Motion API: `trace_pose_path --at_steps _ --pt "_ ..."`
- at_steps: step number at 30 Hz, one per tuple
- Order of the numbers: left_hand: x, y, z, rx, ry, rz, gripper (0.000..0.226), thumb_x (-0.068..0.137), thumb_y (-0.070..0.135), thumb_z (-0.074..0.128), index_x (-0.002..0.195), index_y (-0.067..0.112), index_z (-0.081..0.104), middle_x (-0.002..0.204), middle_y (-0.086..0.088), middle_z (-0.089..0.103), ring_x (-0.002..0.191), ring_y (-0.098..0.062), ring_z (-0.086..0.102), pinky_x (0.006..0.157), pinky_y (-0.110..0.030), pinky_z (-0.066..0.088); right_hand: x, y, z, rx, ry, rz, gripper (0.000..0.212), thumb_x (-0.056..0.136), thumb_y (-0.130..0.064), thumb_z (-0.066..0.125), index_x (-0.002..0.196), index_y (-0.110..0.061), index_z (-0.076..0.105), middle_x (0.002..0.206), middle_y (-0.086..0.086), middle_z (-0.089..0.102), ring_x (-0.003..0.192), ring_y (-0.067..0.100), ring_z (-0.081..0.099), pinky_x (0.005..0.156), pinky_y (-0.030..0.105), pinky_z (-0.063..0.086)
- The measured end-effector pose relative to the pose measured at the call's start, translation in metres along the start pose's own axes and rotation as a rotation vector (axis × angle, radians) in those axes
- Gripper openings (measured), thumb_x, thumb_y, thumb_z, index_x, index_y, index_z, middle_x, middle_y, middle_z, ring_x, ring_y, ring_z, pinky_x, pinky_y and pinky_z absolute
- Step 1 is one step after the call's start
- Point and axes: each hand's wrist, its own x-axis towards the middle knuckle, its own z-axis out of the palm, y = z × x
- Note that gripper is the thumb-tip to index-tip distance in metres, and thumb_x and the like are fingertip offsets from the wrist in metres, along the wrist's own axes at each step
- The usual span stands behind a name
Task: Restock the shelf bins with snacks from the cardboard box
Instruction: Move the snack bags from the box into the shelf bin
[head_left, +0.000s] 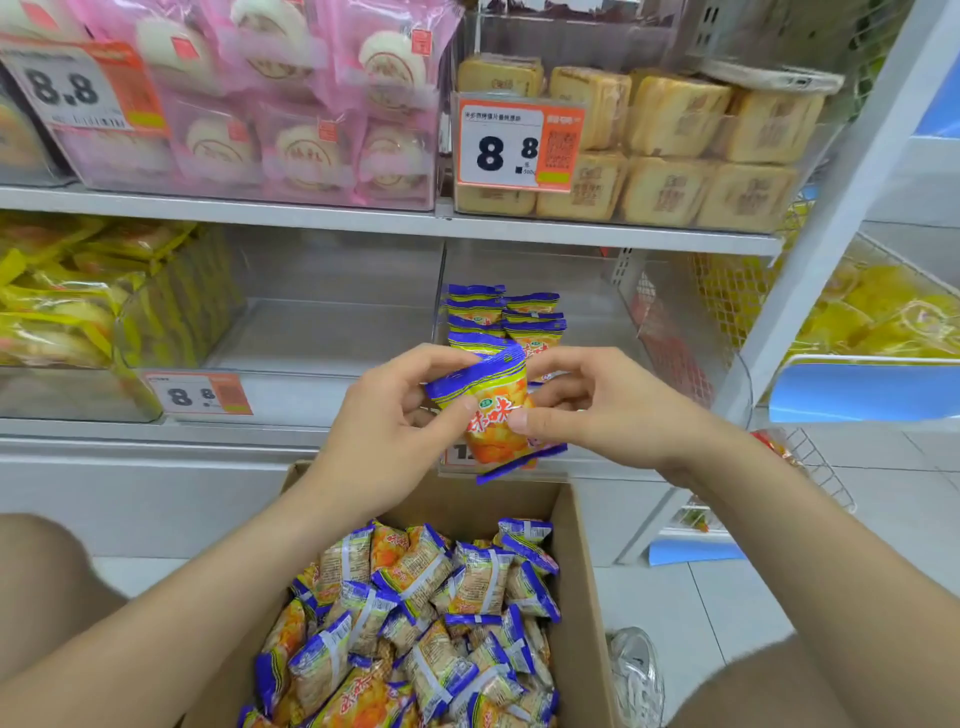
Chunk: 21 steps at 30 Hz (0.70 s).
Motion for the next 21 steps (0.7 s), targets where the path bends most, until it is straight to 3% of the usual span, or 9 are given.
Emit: trace_pose_path --at_steps 2,4,6,8,10,13,16,18,21 --pt "0.004 0.001 -0.002 0.096 0.023 0.086 0.025 0.101 0.019 0.069 0.125 0.027 0.068 0.118 0.01 0.073 0.102 -0.013 0.074 0.079 -0.038 0.063 0.002 -0.001 0.002 0.0 -0.094 -0.021 0.034 0.094 -0.032 0.077 0.123 -0.019 0.066 0.094 0.006 0.08 0.078 0.014 0.069 0.072 0.027 0.054" --pt "0.006 0.0 -0.002 0.291 0.106 0.2 0.025 0.103 0.027 0.064 0.128 0.025 0.065 0.12 0.011 0.069 0.104 -0.008 0.069 0.08 -0.028 0.058 0.008 0.0 0.0 0.015 -0.053 -0.009 0.028 0.097 -0.029 0.074 0.119 -0.013 0.068 0.09 0.009 0.079 0.076 0.019 0.068 0.073 0.034 0.054" --pt "0.009 -0.004 0.0 0.458 0.148 0.301 0.026 0.104 0.028 0.06 0.129 0.021 0.062 0.121 0.008 0.062 0.106 -0.008 0.063 0.084 -0.025 0.052 0.024 0.006 -0.009 0.034 0.182 0.014 0.022 0.094 -0.026 0.075 0.106 -0.008 0.071 0.078 0.004 0.076 0.07 0.016 0.067 0.076 0.043 0.056" --pt "0.009 -0.01 0.002 0.604 0.082 0.392 0.023 0.103 0.022 0.06 0.125 0.017 0.062 0.12 0.004 0.059 0.108 -0.011 0.059 0.089 -0.031 0.049 0.038 0.015 -0.021 -0.041 0.436 0.007 0.025 0.084 -0.032 0.073 0.095 -0.01 0.073 0.076 0.0 0.076 0.068 0.014 0.067 0.08 0.045 0.06" --pt "0.008 -0.019 0.005 0.777 -0.034 0.484 0.021 0.1 0.019 0.06 0.121 0.018 0.065 0.121 0.002 0.059 0.109 -0.02 0.057 0.09 -0.04 0.049 0.05 0.024 -0.032 -0.264 0.558 0.009 0.025 0.08 -0.031 0.069 0.09 -0.008 0.072 0.073 0.003 0.075 0.072 0.019 0.07 0.073 0.039 0.057" --pt "0.004 -0.031 0.011 0.992 -0.156 0.551 0.021 0.097 0.022 0.062 0.118 0.02 0.065 0.122 0.0 0.058 0.105 -0.024 0.057 0.085 -0.043 0.049 0.069 0.042 -0.041 -0.481 0.506 0.096 0.022 0.084 -0.023 0.072 0.086 -0.001 0.067 0.077 0.013 0.073 0.08 0.03 0.069 0.064 0.037 0.053" --pt "0.004 -0.036 0.015 1.04 -0.204 0.553 0.029 0.093 0.019 0.072 0.12 0.022 0.062 0.115 0.001 0.06 0.101 -0.022 0.056 0.08 -0.037 0.051 0.092 0.061 -0.039 -0.565 0.388 0.176 0.021 0.084 -0.021 0.076 0.087 -0.004 0.064 0.081 0.01 0.071 0.085 0.031 0.068 0.062 0.036 0.048" --pt "0.007 -0.037 0.016 1.038 -0.203 0.56 0.033 0.089 0.013 0.075 0.117 0.021 0.062 0.109 0.001 0.062 0.097 -0.023 0.056 0.077 -0.037 0.052 0.106 0.072 -0.036 -0.587 0.377 0.214 0.023 0.085 -0.022 0.077 0.089 -0.007 0.06 0.084 0.009 0.068 0.088 0.031 0.064 0.062 0.034 0.043" --pt "0.011 -0.037 0.016 1.029 -0.198 0.567 0.033 0.086 0.005 0.074 0.113 0.019 0.062 0.105 -0.001 0.064 0.092 -0.025 0.056 0.073 -0.04 0.052 0.123 0.08 -0.031 -0.513 0.363 0.175 0.028 0.086 -0.02 0.079 0.108 -0.01 0.065 0.095 0.006 0.072 0.095 0.027 0.067 0.073 0.032 0.048"
